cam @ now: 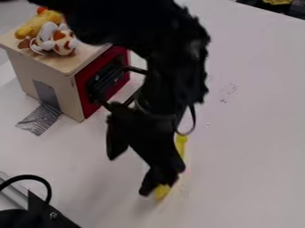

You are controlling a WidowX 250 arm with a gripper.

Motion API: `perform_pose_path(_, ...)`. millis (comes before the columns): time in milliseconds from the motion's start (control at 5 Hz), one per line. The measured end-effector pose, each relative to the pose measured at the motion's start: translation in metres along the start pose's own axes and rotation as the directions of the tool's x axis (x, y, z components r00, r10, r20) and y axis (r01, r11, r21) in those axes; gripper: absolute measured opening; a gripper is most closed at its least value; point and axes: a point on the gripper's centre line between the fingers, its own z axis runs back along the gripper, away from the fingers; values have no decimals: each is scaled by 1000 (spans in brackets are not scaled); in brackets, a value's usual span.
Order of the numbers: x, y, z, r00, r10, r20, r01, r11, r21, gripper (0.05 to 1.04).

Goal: Move the banana to the top middle of table

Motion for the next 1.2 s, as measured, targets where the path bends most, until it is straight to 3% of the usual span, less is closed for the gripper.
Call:
perform_pose_path(200,3,-2,-25,999,-15,-52,17,999,33,999)
perform_pose_path(400,6,3,-34,998,-20,-58,24,998,54,970)
perform_pose_path(600,9,9,-36,999,4,-51,-2,999,53,696)
perform_pose_path(800,18,17,-19,999,17,-27,-16,999,50,396)
perform_pose_path(1000,34,34,9,999,37,33,-38,999,15,164)
perform_pose_path(1200,62,58,42,991,56,118,-56,998,-3,78)
